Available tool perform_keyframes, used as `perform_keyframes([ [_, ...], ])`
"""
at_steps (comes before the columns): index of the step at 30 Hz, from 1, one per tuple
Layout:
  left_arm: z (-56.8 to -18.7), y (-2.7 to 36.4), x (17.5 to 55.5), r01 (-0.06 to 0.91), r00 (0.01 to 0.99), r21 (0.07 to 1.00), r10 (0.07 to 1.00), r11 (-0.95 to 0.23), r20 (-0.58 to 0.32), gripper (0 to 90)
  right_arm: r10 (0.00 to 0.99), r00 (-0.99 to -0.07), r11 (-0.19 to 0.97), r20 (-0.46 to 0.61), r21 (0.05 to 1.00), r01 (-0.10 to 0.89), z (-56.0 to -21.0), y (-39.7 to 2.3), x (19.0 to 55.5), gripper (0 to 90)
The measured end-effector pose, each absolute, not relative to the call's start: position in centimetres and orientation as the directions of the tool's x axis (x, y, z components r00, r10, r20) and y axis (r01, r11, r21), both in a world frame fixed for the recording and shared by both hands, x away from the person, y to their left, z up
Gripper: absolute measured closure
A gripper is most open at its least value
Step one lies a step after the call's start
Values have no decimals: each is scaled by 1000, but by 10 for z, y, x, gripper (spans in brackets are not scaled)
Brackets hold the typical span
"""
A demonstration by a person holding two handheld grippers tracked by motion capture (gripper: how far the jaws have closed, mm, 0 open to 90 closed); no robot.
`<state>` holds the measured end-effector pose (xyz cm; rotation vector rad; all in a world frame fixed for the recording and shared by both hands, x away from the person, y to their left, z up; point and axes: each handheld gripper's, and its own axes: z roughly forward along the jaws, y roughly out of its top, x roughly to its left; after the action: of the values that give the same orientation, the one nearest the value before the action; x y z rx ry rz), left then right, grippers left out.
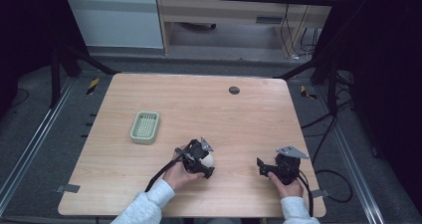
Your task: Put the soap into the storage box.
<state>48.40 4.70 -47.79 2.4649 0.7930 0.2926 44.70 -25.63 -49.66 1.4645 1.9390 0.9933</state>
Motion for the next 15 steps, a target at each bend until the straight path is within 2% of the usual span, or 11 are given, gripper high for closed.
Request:
perform_keyframes([
  [15, -476, 45, 483, 469, 809, 528, 584, -708, 65, 234, 957, -289, 150, 32, 797, 585, -497, -256, 447, 47],
])
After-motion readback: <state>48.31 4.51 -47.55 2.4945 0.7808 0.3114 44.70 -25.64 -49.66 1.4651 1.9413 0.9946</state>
